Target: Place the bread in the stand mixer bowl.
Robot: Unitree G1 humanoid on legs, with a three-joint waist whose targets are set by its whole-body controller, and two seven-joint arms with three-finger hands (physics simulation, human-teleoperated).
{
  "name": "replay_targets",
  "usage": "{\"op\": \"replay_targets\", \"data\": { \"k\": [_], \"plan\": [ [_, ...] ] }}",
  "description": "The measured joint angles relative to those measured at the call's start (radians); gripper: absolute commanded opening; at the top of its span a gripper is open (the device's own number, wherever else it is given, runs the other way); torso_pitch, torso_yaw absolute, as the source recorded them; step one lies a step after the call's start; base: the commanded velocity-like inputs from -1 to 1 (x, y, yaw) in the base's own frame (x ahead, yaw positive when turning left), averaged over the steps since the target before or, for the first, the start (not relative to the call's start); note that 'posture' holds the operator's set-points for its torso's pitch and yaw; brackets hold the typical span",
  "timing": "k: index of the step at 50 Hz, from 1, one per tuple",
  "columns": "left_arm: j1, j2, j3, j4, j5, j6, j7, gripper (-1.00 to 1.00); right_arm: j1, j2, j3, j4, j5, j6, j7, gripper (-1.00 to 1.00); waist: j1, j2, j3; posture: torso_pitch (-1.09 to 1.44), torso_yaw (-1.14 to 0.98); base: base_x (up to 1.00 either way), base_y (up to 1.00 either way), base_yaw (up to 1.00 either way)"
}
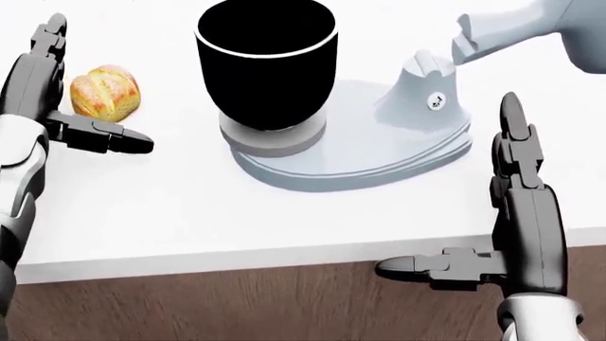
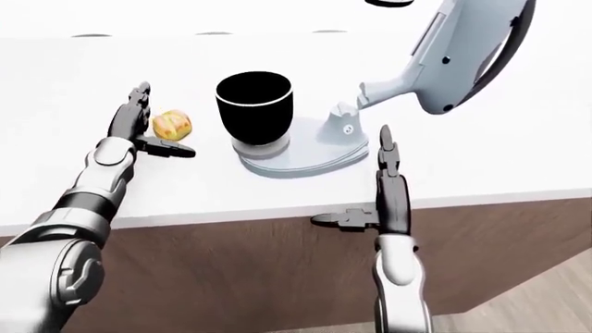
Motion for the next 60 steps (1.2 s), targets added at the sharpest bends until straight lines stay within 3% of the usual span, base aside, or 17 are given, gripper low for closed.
{"op": "replay_targets", "data": {
  "k": [17, 40, 42, 44, 46, 49, 50, 53, 55, 60],
  "plan": [
    [-0.045, -0.011, 0.021, 0.029, 0.035, 0.032, 0.002, 1.00, 0.005, 0.000, -0.001, 0.019, 0.004, -0.033, -0.004, 0.98, 0.001, -0.002, -0.003, 0.00, 0.00, 0.00, 0.00, 0.00],
    [-0.028, -0.028, 0.036, 0.041, 0.048, 0.081, 0.008, 1.00, 0.026, 0.008, 0.004, -0.001, 0.001, -0.031, -0.005, 0.98, 0.000, -0.001, -0.005, 0.00, 0.00, 0.00, 0.00, 0.00],
    [-0.027, -0.029, 0.037, 0.040, 0.051, 0.084, 0.021, 0.93, 0.026, 0.008, 0.005, 0.000, 0.002, -0.031, -0.004, 0.98, 0.000, -0.001, -0.006, 0.00, 0.00, 0.00, 0.00, 0.00],
    [-0.028, -0.029, 0.039, 0.041, 0.054, 0.088, 0.042, 0.70, 0.026, 0.007, 0.006, 0.001, 0.003, -0.033, -0.002, 0.98, -0.001, 0.000, -0.006, 0.00, 0.00, 0.00, 0.00, 0.00],
    [-0.029, -0.029, 0.044, 0.043, 0.054, 0.094, 0.065, 0.68, 0.026, 0.008, 0.006, 0.003, 0.003, -0.037, -0.002, 0.98, -0.001, 0.000, -0.006, 0.00, 0.00, 0.00, 0.00, 0.00],
    [-0.032, -0.028, 0.045, 0.045, 0.054, 0.098, 0.095, 0.31, 0.028, 0.008, 0.006, 0.005, 0.004, -0.046, -0.002, 0.98, -0.001, 0.000, -0.006, 0.00, 0.00, 0.00, 0.00, 0.00],
    [-0.033, -0.029, 0.046, 0.045, 0.055, 0.098, 0.106, 0.29, 0.030, 0.008, 0.005, 0.006, 0.005, -0.051, -0.002, 0.98, -0.001, 0.000, -0.006, 0.00, 0.00, 0.00, 0.00, 0.00],
    [-0.034, -0.029, 0.047, 0.039, 0.055, 0.093, 0.128, -0.01, 0.034, 0.008, 0.004, 0.011, 0.005, -0.062, -0.002, 0.98, -0.001, 0.000, -0.008, 0.00, 0.00, 0.00, 0.00, 0.00],
    [-0.034, -0.029, 0.048, 0.035, 0.056, 0.089, 0.136, -0.12, 0.036, 0.008, 0.002, 0.012, 0.005, -0.066, -0.003, 0.98, -0.001, 0.001, -0.009, 0.00, 0.00, 0.00, 0.00, 0.00],
    [-0.030, -0.035, 0.048, 0.030, 0.057, 0.083, 0.136, -0.17, 0.043, 0.009, -0.001, 0.020, 0.005, -0.084, -0.007, 0.98, 0.000, 0.003, -0.014, 0.00, 0.00, 0.00, 0.00, 0.00]
  ]
}}
